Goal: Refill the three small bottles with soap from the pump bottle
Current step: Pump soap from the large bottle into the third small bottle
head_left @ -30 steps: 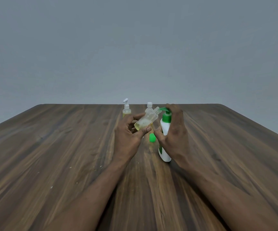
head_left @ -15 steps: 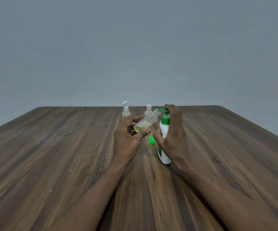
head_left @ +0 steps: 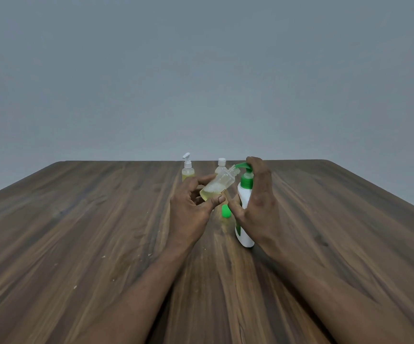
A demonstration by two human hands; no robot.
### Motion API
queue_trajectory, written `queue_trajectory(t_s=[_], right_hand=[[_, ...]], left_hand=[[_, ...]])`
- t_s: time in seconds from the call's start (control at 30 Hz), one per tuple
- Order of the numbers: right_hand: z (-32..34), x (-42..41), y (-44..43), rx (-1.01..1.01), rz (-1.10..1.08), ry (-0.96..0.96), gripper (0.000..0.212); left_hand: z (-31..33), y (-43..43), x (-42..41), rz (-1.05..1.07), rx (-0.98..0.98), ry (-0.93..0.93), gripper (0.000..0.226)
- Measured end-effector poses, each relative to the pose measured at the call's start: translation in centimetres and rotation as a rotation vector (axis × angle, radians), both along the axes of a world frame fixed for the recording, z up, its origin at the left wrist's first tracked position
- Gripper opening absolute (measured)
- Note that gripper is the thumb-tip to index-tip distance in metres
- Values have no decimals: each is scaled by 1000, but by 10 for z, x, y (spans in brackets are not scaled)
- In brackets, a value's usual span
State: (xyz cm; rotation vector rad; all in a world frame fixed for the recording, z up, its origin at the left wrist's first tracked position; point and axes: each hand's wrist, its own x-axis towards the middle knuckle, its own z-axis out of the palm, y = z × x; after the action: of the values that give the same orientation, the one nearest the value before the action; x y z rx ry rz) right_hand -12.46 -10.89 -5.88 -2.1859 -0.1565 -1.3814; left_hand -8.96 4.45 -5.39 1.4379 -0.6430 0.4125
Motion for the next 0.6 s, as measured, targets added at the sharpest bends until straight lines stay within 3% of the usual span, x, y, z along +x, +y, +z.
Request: queue_trajectory(t_s=[0.13, 0.3, 0.6], right_hand=[[1, -1, 1, 14, -2, -11, 80], [2, -2, 4, 44, 21, -88, 51], [2, -2, 0, 7, 22, -1, 83]], left_hand=[[1, 0, 0, -3, -2, 11, 41], [1, 0, 0, -2, 2, 7, 41], [-1, -1, 1, 1, 5, -2, 42]])
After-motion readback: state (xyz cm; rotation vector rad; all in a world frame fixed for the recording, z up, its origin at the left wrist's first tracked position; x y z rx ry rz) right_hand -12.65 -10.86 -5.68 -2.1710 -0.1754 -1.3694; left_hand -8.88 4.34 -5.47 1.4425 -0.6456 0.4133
